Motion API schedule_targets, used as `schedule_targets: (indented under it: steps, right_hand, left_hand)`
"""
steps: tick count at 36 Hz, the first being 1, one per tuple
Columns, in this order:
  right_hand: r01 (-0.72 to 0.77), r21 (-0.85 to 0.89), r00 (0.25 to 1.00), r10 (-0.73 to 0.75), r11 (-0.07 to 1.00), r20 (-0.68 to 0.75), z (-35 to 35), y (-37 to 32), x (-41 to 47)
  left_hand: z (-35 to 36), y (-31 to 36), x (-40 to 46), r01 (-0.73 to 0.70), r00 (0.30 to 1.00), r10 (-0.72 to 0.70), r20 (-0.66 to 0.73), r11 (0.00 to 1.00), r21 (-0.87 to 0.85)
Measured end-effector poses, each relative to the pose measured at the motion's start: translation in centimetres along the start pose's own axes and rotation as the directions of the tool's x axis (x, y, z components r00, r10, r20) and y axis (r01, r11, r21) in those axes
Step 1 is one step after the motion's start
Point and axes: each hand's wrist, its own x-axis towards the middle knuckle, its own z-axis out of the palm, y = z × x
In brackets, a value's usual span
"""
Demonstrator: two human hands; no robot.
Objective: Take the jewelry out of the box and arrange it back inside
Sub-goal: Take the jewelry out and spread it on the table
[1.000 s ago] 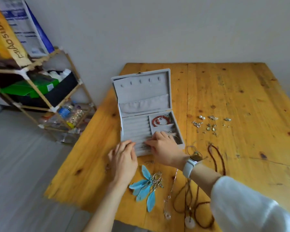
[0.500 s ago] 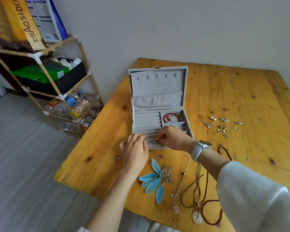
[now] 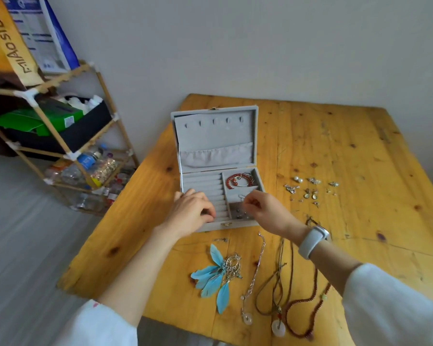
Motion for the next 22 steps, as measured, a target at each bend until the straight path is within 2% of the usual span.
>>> schedule_targets:
  steps: [5, 9, 13, 18, 22]
  right_hand:
    - [-0.011, 0.051, 0.998, 0.014, 0.999, -0.057, -0.6, 1.1, -1.0]
    - [0.01, 0.103, 0.987, 0.007, 0.995, -0.163, -1.5, 1.5, -1.8]
    - [0.008, 0.116, 0.961, 0.024, 0.993, -0.275, -2.9, 2.8, -2.9]
    - [-0.089, 0.079, 0.934, 0.11, 0.993, -0.339, -4.5, 5.4, -4.8]
    - [-0.187, 0.066, 0.901, 0.198, 0.98, -0.387, -6.1, 7.5, -5.9]
  left_hand:
    - [-0.6, 0.1, 1.0, -0.009, 0.987, 0.01, 0.161, 1.0, -0.004]
    - [-0.5, 0.2, 1.0, 0.028, 0.98, -0.02, 0.197, 0.999, -0.04]
    - [0.1, 0.7, 0.4, 0.066, 0.988, -0.034, 0.149, 0.974, -0.215]
    - [0.4, 4.5, 0.7, 0.01, 1.0, -0.003, 0.019, 0.924, -0.381]
    - [1.3, 8.9, 2.6, -0.064, 0.998, 0.067, -0.006, 0.914, -0.4]
